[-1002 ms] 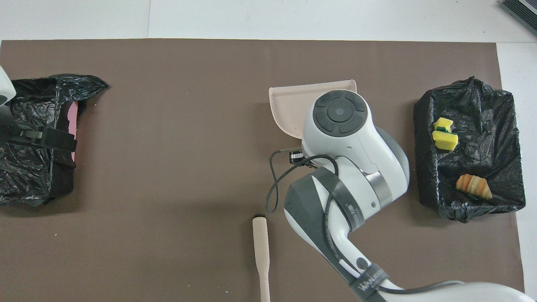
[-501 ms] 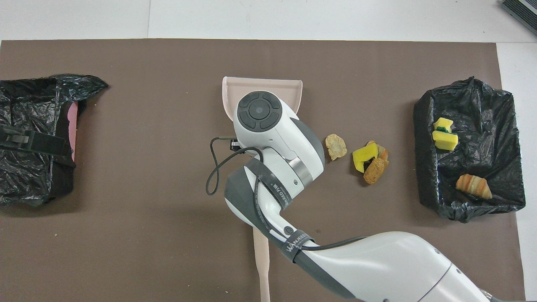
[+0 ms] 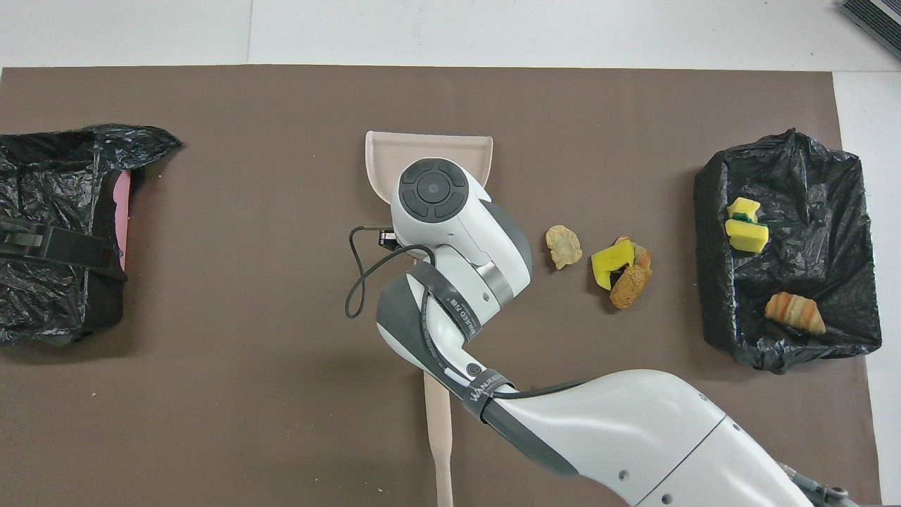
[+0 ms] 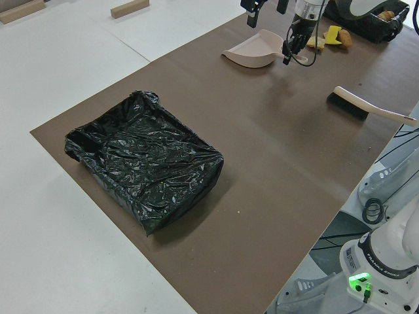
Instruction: Sweep and dump trash in bin
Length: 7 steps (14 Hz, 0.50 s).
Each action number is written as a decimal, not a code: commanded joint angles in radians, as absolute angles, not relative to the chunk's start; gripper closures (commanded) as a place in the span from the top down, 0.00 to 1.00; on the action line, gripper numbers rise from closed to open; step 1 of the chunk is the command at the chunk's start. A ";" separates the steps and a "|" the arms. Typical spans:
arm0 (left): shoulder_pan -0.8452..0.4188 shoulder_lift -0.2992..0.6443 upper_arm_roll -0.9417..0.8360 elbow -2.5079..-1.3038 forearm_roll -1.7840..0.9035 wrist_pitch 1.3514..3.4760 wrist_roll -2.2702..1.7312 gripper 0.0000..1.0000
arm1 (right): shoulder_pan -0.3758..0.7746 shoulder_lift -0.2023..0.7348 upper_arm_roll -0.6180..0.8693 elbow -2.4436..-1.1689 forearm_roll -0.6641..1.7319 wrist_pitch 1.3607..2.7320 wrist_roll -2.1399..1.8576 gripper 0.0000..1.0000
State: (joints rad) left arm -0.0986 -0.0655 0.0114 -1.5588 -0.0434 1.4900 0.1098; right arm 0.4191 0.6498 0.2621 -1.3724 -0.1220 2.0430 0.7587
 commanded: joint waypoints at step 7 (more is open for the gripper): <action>-0.081 -0.081 0.002 -1.572 -0.049 1.450 0.121 1.00 | 0.466 0.145 0.278 -1.802 0.044 1.879 0.752 1.00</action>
